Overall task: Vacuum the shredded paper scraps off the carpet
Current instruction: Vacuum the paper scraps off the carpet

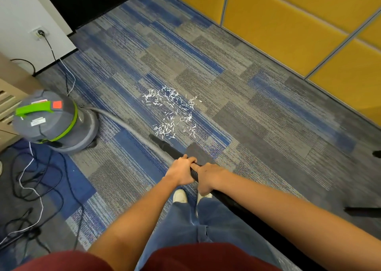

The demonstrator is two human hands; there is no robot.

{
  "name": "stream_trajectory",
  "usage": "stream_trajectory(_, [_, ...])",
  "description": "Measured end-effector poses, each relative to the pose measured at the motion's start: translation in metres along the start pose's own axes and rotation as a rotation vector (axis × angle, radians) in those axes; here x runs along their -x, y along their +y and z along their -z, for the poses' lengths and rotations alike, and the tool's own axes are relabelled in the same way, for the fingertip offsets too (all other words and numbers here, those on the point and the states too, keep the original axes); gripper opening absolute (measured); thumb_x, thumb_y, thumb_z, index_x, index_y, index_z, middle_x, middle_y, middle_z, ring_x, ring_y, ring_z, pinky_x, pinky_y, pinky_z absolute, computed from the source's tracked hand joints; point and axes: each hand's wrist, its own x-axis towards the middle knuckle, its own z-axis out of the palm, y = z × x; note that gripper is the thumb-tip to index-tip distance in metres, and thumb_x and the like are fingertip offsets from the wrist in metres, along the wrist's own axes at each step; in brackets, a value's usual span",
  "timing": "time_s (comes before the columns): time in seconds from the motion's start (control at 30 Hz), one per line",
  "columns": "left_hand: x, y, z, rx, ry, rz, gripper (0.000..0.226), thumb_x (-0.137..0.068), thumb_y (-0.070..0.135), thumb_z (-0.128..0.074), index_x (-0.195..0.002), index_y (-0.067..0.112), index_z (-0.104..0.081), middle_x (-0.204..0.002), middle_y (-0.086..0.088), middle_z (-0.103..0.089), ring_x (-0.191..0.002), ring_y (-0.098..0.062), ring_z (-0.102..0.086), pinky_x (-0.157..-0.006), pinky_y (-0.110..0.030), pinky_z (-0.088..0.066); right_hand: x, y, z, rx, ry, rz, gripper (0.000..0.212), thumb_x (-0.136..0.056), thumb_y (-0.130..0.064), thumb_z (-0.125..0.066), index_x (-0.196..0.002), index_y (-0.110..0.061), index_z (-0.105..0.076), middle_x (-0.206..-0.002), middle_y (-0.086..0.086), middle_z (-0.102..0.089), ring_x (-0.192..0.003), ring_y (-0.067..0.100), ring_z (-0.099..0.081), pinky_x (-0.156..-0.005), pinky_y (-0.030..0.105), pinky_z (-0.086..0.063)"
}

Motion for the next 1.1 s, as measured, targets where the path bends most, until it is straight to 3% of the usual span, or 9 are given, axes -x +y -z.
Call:
stream_trajectory(0.2, [-0.001,-0.004,-0.005,0.031,0.016,0.003,0.042,-0.074,0.020,-0.066,-0.115,0.016,-0.056,-0.107,-0.010,-0.055,-0.096,-0.031,-0.058,-0.082,-0.039,-0.051,-0.007,-0.003,-0.006,-0.010,0.009,-0.013,0.078,-0.086,-0.013,-0.057,-0.151,-0.021,-0.013,-0.129,0.014,-0.045,-0.117,0.031,-0.050,-0.079,0.034,-0.044])
stream_trajectory(0.3, [-0.010,-0.002,-0.002,0.051,0.012,-0.004,0.039,-0.074,0.018,-0.066,-0.112,0.016,-0.056,-0.104,-0.011,-0.059,-0.109,-0.030,-0.054,-0.084,-0.039,-0.050,-0.010,0.001,-0.002,-0.047,0.017,-0.037,0.077,-0.087,-0.014,-0.057,-0.151,-0.021,-0.013,-0.129,0.014,-0.044,-0.118,0.031,-0.050,-0.082,0.035,-0.045])
stream_trajectory(0.4, [-0.020,0.003,0.003,0.044,-0.006,-0.020,0.043,-0.078,0.018,-0.065,-0.119,0.015,-0.054,-0.115,-0.012,-0.059,-0.122,-0.030,-0.047,-0.091,-0.038,-0.047,-0.012,0.007,0.003,-0.084,0.019,-0.066,0.083,-0.087,-0.013,-0.057,-0.152,-0.023,-0.007,-0.130,0.014,-0.042,-0.116,0.031,-0.051,-0.079,0.035,-0.044])
stream_trajectory(0.7, [-0.033,0.017,0.003,-0.025,-0.024,-0.033,0.044,-0.078,0.026,-0.065,-0.120,0.021,-0.052,-0.125,-0.011,-0.053,-0.123,-0.032,-0.050,-0.090,-0.045,-0.049,-0.015,0.021,0.006,-0.107,0.037,-0.098,0.084,-0.087,-0.020,-0.057,-0.152,-0.025,-0.005,-0.129,0.013,-0.044,-0.115,0.030,-0.052,-0.086,0.036,-0.048])
stream_trajectory(0.97, [-0.023,-0.002,0.001,-0.049,0.013,0.033,0.042,-0.078,0.021,-0.063,-0.119,0.019,-0.051,-0.114,-0.010,-0.049,-0.098,-0.034,-0.059,-0.084,-0.043,-0.050,-0.020,0.009,0.004,-0.041,0.011,-0.048,0.095,-0.081,-0.008,-0.062,-0.153,-0.026,-0.002,-0.129,0.015,-0.043,-0.115,0.031,-0.052,-0.082,0.034,-0.048])
stream_trajectory(1.1, [-0.022,-0.008,0.000,0.001,0.019,0.106,0.048,-0.080,0.016,-0.063,-0.125,0.019,-0.046,-0.137,-0.017,-0.039,-0.109,-0.037,-0.054,-0.088,-0.046,-0.049,-0.031,0.004,0.003,-0.054,0.032,-0.052,0.092,-0.082,-0.010,-0.064,-0.152,-0.024,-0.007,-0.126,0.013,-0.046,-0.115,0.031,-0.052,-0.079,0.034,-0.048])
